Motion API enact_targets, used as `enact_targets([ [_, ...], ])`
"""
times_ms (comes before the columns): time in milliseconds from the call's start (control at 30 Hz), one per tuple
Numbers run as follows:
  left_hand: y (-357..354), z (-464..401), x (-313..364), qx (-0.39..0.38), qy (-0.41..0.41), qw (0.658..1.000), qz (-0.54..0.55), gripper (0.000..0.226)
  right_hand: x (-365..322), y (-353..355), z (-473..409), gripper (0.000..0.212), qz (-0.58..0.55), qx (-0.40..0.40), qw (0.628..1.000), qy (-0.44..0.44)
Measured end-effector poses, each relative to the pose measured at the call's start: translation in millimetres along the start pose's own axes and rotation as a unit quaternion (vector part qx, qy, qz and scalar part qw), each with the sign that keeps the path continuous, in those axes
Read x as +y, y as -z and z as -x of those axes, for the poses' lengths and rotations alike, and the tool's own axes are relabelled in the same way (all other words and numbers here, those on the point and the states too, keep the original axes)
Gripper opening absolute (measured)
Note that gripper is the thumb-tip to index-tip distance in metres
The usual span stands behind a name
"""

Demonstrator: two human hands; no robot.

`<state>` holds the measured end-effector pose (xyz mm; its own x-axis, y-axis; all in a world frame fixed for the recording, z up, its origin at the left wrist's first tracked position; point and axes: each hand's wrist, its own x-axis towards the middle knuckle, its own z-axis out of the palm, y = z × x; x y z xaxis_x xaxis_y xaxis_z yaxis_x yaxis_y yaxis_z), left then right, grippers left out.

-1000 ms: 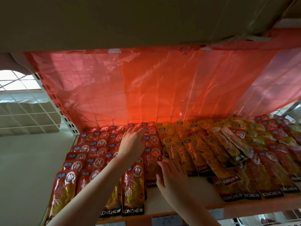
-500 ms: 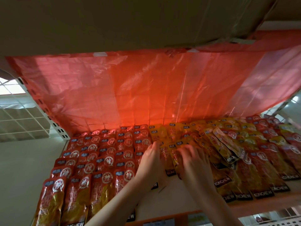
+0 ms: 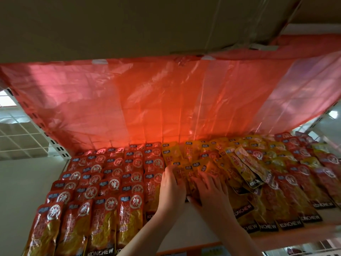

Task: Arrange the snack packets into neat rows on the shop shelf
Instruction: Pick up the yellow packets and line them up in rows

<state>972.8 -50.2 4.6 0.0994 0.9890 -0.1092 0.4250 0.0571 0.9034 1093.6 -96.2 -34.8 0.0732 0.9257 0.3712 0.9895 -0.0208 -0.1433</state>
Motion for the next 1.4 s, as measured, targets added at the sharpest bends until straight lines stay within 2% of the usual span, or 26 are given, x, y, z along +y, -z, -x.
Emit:
enact_targets([
  [100,-1.5,-0.3,-1.0,0.012,-0.016,0.999,0.031,0.036,2.0,-4.0,-1.0,0.046,-0.024,0.031,0.999,-0.007],
  [333,-11.0,-0.3,1.7,-0.006,0.016,0.994,0.111,0.04,5.2,-5.0,2.8,0.041,-0.141,0.047,0.989,-0.026],
  [433,-18.5,2.1,0.0,-0.002,0.023,0.994,0.106,0.047,4.4,-2.5,3.9,0.04,-0.191,0.061,0.979,-0.034],
  [567,-25.9,4.0,-0.6,0.007,0.026,0.995,0.097,0.041,4.5,1.2,3.1,0.03,-0.237,0.099,0.966,-0.032],
  [700,-28.2,0.9,4.1,0.017,0.029,0.996,0.085,0.041,6.5,1.3,4.2,0.023,-0.248,0.103,0.963,-0.033],
  [900,-30.2,-4.4,3.4,0.021,0.06,0.996,0.07,0.031,8.9,-1.1,5.0,0.027,-0.248,0.096,0.963,-0.032],
  [1000,-27.6,-2.7,3.9,0.037,0.059,0.994,0.085,0.033,7.5,2.8,6.9,0.025,-0.25,0.099,0.963,-0.014],
  [1233,0.4,-0.9,12.0,0.134,0.006,0.984,0.121,0.036,2.9,11.8,11.1,0.022,-0.26,0.116,0.958,0.034],
  [1300,9.0,1.1,18.3,0.16,-0.013,0.978,0.133,0.034,0.8,12.9,12.3,0.025,-0.255,0.109,0.959,0.065],
  [1400,14.8,6.7,28.5,0.149,-0.04,0.975,0.161,0.028,-1.5,13.7,12.0,0.038,-0.22,0.088,0.967,0.097],
])
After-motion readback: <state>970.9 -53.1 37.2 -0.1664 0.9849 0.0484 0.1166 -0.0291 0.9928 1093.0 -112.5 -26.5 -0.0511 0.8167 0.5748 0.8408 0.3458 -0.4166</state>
